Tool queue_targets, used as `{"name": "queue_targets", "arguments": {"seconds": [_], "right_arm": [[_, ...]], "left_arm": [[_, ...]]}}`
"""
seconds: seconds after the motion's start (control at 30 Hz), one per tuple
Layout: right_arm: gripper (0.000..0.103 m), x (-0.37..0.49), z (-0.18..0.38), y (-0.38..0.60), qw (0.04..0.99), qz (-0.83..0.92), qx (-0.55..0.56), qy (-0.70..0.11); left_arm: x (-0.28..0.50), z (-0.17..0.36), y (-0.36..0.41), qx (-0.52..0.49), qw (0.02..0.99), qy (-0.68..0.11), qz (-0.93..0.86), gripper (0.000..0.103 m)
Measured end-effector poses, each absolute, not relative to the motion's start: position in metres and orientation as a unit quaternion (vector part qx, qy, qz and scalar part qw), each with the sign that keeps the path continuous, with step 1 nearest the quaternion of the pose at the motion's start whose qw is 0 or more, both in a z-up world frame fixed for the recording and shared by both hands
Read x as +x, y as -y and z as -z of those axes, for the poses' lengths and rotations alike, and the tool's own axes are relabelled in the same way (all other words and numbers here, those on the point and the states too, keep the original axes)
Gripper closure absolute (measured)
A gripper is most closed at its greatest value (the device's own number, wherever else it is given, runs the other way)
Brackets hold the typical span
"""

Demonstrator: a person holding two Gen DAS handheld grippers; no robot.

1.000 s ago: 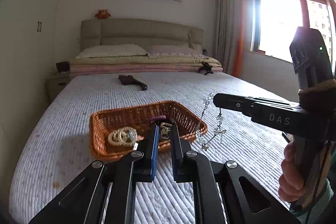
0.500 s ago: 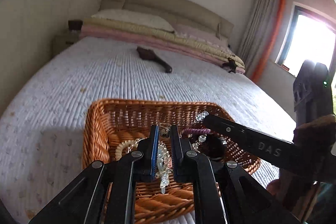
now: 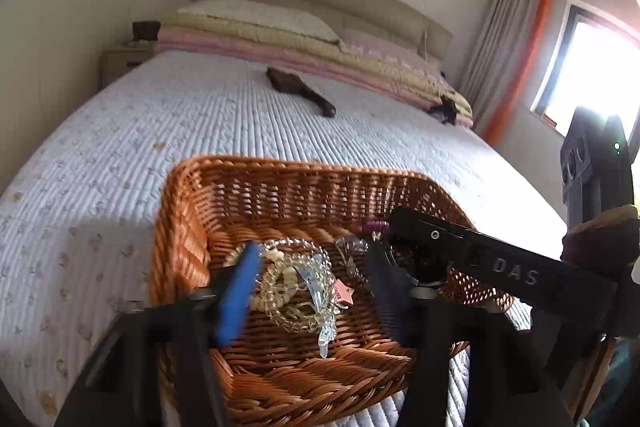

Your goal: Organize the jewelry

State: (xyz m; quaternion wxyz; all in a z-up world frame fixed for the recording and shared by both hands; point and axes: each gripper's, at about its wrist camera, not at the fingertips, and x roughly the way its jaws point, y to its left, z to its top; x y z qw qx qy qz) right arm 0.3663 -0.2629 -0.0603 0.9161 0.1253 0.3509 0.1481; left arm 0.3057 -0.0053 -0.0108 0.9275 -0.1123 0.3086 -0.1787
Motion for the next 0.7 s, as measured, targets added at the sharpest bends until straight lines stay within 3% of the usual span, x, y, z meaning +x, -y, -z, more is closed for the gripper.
{"name": "queue_targets", "arguments": {"seconds": [0.23,0.3,0.37,0.53,0.7], "right_arm": [[0.066,0.292,0.020,0.278,0.944,-0.136,0.105,-0.281],[0.056,0.260,0.013,0.278,0.955,-0.128,0.084,-0.253],[0.034,0.217,0.009,0.282,0.967,-0.115,0.065,-0.218],[0.024,0.126,0.017,0.283,0.988,-0.080,0.020,-0.130],[0.018,0.087,0.035,0.281,0.994,-0.059,0.020,-0.092]], "left_arm": [[0.261,-0.016,-0.018,-0.143,0.940,-0.263,0.164,0.037],[0.238,-0.026,-0.020,-0.147,0.944,-0.246,0.161,0.037],[0.209,-0.031,-0.020,-0.145,0.949,-0.236,0.153,0.031],[0.136,-0.017,-0.009,-0.103,0.961,-0.222,0.127,0.028],[0.076,-0.002,0.001,-0.059,0.985,-0.145,0.068,0.028]]}}
